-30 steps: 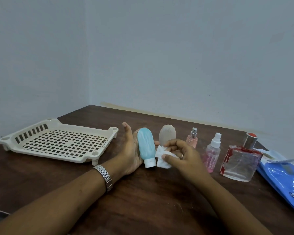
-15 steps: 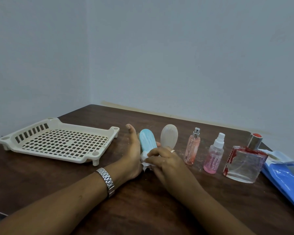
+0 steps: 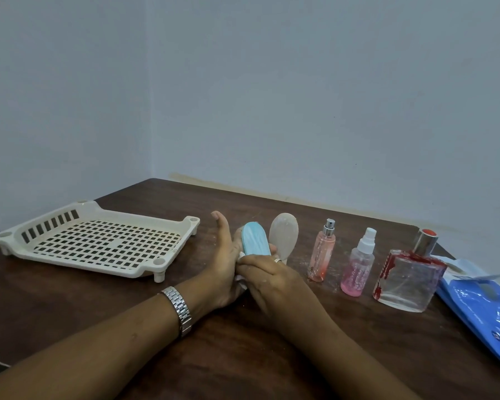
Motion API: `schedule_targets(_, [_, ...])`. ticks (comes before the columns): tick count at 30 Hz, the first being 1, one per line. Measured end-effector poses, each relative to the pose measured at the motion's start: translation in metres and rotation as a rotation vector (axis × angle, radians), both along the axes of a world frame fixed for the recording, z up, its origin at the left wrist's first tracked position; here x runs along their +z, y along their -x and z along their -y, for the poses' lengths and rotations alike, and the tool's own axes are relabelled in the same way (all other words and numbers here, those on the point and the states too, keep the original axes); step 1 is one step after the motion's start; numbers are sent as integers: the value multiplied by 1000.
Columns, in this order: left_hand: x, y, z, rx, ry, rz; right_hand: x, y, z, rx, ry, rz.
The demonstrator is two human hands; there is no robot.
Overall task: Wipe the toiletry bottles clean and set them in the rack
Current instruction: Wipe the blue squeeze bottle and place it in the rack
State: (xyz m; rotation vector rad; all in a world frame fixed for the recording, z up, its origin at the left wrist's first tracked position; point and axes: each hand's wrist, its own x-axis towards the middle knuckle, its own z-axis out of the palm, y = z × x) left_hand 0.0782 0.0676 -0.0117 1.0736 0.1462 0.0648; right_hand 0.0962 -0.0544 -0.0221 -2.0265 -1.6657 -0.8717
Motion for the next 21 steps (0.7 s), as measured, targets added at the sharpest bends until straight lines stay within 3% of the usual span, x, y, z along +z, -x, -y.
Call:
schedule_targets(6, [-4,-4,2,-41,39,35,4,1,0,-35,-64,-77])
schedule_targets(13, [-8,-10,0,78,-79,29,9,1,-2,-78,-125,-114])
schedule_targets(21, [-3,-10,-4,61,-158,-29,5,-1,-4,-57,31,-51])
